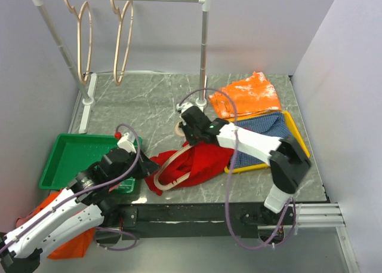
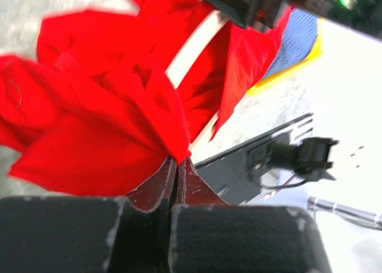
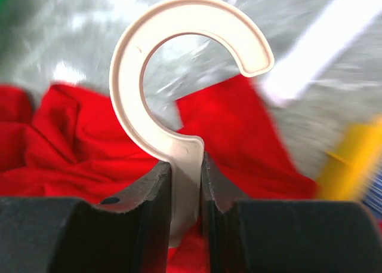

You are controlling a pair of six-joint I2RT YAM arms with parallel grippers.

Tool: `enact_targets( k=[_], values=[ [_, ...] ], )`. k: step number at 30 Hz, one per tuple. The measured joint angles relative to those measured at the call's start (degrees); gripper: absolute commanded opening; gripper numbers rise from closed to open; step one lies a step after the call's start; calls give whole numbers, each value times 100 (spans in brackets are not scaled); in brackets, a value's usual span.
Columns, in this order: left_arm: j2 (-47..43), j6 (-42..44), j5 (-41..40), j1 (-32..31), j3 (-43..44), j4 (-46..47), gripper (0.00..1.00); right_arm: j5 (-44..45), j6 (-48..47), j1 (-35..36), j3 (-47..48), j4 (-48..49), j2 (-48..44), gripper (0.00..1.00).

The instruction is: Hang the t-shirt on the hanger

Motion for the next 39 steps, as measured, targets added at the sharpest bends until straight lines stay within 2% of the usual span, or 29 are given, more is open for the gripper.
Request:
enact_targets(
  k=[7,12,18,22,26,30,33,39],
  values=[
    [-44,4,-295,0,391,-133,1,1519,208,9,-535,662,-1613,0],
    [-37,9,-514,0,437,-389,1,2240,109,7,-1082,1141,-2326,0],
    [157,81,-855,0,629,-599,1,2144,7,-146,-1593,1480,-2962,0],
    [874,195,-883,76,605,-321,2,1888,140,-186,-2013,1661,-3569,0],
    [1517,317,-710,304,337,426,16,1827,354,-212,-2522,1790,-4089,0],
    [2013,457,-472,485,63,1119,49,2153,719,-221,-2785,1773,-4251,0],
    [2017,586,-337,498,-46,1565,58,2625,1029,-229,-2660,1600,-4122,0],
    [1233,772,-214,396,-415,2052,50,3270,1412,-234,-2100,1460,-3486,0]
  ],
)
